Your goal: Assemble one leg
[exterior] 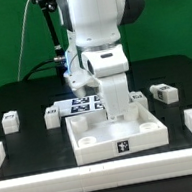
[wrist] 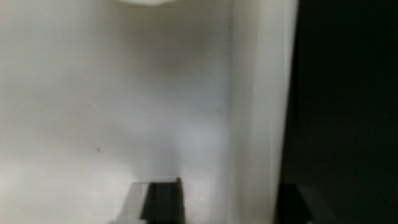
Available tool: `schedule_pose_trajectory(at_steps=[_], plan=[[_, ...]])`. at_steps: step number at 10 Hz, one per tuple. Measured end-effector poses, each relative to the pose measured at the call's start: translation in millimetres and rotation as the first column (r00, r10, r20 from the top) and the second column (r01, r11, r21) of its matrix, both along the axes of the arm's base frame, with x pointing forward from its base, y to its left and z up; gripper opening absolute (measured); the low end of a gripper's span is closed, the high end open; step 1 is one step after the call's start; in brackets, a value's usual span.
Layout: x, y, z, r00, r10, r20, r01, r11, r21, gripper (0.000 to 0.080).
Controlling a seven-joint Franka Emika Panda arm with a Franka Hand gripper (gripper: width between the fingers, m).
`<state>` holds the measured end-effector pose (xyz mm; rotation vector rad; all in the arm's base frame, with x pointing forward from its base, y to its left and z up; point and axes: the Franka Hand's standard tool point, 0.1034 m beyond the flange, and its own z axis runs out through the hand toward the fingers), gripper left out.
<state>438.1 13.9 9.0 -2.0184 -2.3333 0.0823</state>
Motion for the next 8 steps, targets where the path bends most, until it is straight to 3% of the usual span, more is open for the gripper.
schedule_pose_trajectory(at_steps=[1,8], plan=[[1.7,-0.2,1.1,1.000,-0.001,0.007,0.001,1.000,0.000,0.0060],[5.9,3.5,1.1,0.999,-0.040,0.022,0.040,0.999,0.003,0.0060]])
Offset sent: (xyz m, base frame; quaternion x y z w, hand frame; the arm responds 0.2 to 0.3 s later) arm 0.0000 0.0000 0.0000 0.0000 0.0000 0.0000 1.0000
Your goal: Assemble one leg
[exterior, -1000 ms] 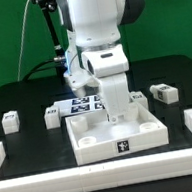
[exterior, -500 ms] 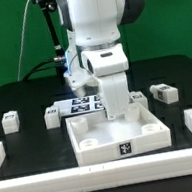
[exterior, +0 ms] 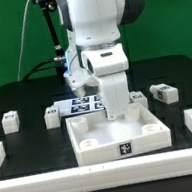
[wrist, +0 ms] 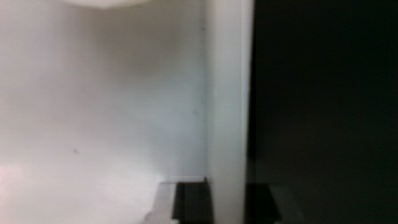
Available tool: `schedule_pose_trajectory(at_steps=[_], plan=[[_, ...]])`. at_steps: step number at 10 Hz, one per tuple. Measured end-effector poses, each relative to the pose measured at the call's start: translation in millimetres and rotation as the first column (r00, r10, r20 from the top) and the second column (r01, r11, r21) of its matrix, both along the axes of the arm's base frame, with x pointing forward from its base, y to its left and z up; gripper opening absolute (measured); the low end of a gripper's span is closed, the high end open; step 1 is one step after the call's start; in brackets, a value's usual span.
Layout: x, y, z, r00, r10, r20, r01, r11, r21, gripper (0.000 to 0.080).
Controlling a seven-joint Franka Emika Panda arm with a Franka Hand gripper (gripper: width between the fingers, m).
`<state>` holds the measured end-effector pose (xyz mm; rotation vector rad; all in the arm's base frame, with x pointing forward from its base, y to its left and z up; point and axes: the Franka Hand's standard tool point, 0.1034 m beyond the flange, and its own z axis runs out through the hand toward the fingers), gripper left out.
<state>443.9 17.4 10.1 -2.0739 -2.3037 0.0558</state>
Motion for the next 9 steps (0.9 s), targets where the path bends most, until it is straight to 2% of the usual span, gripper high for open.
schedule_pose_trajectory(at_steps=[3,6,9], plan=[[18.0,16.4,-0.8,0.995,-0.095,0.025,0.095,0.995,0.007,0.0060],[36.9,40.6,-0.8,0.987,-0.158,0.040,0.157,0.987,0.017,0.0060],[56.6,63.4,-0.3,0.988,-0.147,0.042,0.146,0.989,0.026,0.0060]])
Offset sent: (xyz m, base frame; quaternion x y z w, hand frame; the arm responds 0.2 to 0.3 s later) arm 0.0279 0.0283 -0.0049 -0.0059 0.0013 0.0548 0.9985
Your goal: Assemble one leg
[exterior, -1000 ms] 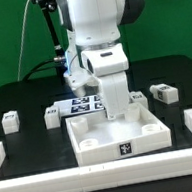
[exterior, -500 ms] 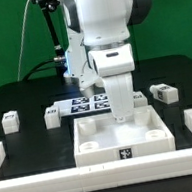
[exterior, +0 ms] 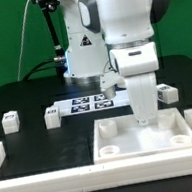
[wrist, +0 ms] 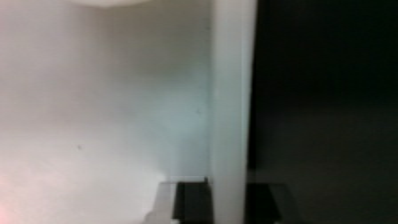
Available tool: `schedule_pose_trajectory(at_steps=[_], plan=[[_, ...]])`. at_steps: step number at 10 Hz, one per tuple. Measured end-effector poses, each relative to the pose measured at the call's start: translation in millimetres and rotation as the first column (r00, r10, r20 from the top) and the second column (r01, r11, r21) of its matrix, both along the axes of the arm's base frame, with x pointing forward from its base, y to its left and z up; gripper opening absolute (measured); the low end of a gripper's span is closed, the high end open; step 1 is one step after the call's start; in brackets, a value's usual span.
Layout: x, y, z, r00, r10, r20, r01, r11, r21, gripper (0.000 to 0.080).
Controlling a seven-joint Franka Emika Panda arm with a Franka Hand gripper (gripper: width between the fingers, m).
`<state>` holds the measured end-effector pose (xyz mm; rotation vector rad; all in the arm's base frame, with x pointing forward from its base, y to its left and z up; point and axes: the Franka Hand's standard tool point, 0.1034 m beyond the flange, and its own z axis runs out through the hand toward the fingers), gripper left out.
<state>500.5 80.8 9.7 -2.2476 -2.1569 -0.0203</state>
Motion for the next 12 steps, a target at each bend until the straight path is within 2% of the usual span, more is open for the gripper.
schedule_pose_trajectory(at_steps=[3,4,5,7,8,9,10,12], plan=[[2.6,2.1,-0.1,0.999,0.033,-0.003,-0.033,0.999,0.001,0.0060],[2.5,2.0,-0.4,1.000,0.029,-0.004,-0.029,1.000,0.001,0.0160],[2.5,1.6,-0.5,1.000,0.029,-0.004,-0.029,1.000,0.001,0.0160],[2.5,1.1,-0.6,1.000,0.028,-0.004,-0.028,1.000,0.001,0.0434],[2.5,0.9,-0.6,1.000,0.028,-0.004,-0.028,1.000,0.000,0.0434],[2.5,0.7,-0.7,1.000,0.027,-0.004,-0.027,1.000,0.000,0.0598],[2.5,0.5,-0.7,1.000,0.027,-0.004,-0.027,1.000,0.000,0.0634],[2.6,0.1,-0.7,1.000,0.026,-0.004,-0.026,1.000,0.000,0.0645]])
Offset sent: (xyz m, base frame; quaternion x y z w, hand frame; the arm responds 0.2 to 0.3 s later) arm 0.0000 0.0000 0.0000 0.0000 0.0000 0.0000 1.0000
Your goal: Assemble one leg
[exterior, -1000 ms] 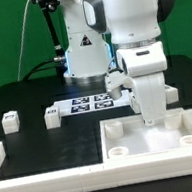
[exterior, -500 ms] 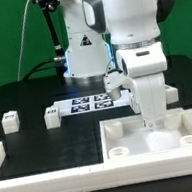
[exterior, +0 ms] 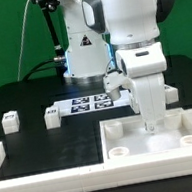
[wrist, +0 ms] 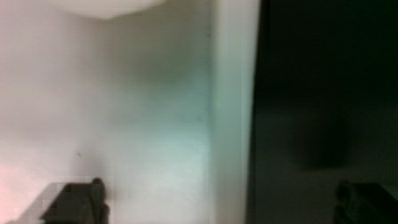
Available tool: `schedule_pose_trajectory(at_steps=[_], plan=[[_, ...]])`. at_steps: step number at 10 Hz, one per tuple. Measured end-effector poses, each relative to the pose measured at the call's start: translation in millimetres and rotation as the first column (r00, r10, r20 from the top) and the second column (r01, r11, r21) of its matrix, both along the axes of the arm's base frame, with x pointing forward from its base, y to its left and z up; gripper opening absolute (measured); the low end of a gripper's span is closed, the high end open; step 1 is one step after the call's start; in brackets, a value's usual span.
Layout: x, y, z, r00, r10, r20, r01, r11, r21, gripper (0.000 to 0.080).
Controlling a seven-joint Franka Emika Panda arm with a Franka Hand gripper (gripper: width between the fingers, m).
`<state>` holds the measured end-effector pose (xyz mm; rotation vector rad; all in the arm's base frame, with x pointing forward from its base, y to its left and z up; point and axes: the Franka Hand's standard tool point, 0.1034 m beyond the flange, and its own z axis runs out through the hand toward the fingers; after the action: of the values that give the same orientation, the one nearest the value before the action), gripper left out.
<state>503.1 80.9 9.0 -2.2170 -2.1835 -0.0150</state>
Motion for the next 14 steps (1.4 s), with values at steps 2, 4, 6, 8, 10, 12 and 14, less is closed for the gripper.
schedule_pose_trajectory(at_steps=[2,4,6,8,10,12,14], plan=[[0.0,-0.2,0.1,1.000,0.000,0.000,0.000,1.000,0.000,0.0649],[-11.8,3.6,15.6,0.999,-0.040,0.006,0.040,0.999,-0.007,0.0649],[-29.7,12.2,38.0,0.997,-0.080,0.019,0.081,0.997,-0.017,0.0649],[-40.8,20.9,58.6,0.991,-0.128,0.032,0.129,0.991,-0.025,0.0649],[-41.3,18.2,52.9,0.989,-0.149,0.023,0.149,0.989,-0.025,0.0649],[-41.9,18.9,52.6,0.955,-0.297,0.020,0.297,0.955,-0.021,0.0649],[-50.9,21.4,48.4,0.853,-0.522,0.017,0.522,0.853,-0.004,0.0649]])
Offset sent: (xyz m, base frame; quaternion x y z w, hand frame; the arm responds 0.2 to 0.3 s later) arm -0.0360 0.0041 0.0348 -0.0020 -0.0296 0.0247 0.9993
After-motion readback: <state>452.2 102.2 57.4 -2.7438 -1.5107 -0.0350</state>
